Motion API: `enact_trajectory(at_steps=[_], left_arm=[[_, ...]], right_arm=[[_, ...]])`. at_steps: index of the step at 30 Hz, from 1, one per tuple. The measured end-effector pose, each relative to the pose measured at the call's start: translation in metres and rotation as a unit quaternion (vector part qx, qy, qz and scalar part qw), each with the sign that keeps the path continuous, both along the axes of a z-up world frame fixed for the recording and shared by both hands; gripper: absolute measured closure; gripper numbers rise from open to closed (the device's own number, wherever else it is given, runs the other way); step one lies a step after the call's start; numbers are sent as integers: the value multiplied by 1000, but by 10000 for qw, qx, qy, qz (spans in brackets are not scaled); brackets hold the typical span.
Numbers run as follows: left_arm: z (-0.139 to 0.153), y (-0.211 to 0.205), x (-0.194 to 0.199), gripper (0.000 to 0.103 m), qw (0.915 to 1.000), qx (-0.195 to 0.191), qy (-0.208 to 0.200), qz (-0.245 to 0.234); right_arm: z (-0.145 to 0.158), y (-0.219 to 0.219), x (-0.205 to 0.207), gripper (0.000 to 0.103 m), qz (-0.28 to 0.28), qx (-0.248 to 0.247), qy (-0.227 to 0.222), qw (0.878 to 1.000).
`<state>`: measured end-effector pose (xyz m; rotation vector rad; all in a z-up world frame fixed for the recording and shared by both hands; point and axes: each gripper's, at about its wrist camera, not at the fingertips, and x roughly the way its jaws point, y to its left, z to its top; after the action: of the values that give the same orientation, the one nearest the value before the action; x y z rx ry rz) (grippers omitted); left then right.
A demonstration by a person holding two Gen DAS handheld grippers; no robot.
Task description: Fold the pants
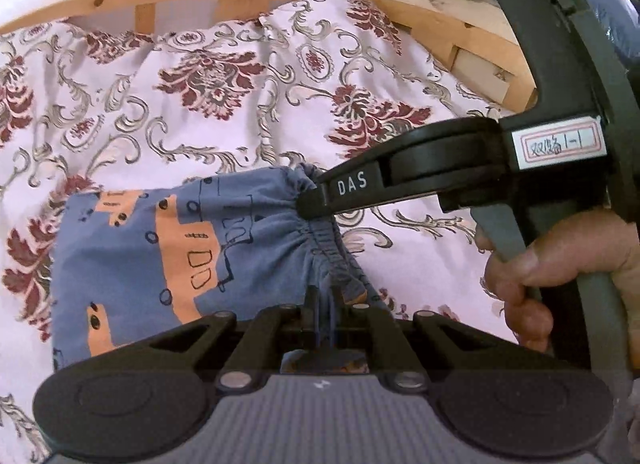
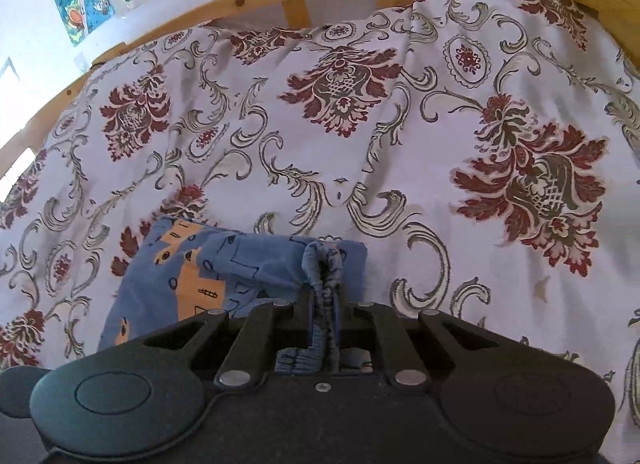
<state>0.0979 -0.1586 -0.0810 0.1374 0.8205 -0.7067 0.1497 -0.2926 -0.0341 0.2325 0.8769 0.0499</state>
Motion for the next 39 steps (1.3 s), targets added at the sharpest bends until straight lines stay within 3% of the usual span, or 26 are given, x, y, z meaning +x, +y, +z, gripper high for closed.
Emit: enact_trajectory(at_steps=[3, 7, 9, 13, 18, 20, 21, 24, 28, 32, 36, 39], left_arm=[[-9, 2, 3, 95, 9998, -106, 141, -90], [-7, 11, 6, 76, 9986, -353, 367, -109], [-1, 15, 3, 70, 9984, -395, 364, -150], [15, 29, -2, 41, 9986, -362, 371, -115], [41, 49, -1, 21, 9990, -132, 297, 291], [51, 59, 3, 4, 9985, -106, 230, 495], [55, 64, 4, 1, 9980, -82, 169, 598], [64, 78, 12, 0, 9950, 161, -133, 972], [59, 90, 31, 0, 9864, 569, -451, 1476], [34, 101, 50, 0, 9766, 817, -591, 1899], [2, 108, 60, 0, 9694, 1070, -416, 2170], [-10, 113, 58, 0, 9684, 1037, -228, 2257]], right_arm=[[-6, 2, 2, 89, -16, -154, 108, 9998], [-10, 3, -4, 79, -58, -288, 116, 9995], [-6, 2, -11, 64, -150, -387, 58, 9991], [1, -3, -28, 51, -295, -497, -83, 9983], [6, -3, -47, 23, -557, -584, -260, 9964], [6, 3, -53, 16, -634, -655, -324, 9953], [5, 6, -55, 12, -655, -705, -354, 9947], [3, 19, -63, 1, -735, -911, -530, 9917], [0, 42, -67, 1, -626, -1279, -775, 9868], [-7, 68, -68, 1, -406, -1788, -1014, 9778], [-21, 86, -66, 1, -207, -2385, -944, 9663], [-31, 87, -64, 1, -264, -2496, -598, 9661]])
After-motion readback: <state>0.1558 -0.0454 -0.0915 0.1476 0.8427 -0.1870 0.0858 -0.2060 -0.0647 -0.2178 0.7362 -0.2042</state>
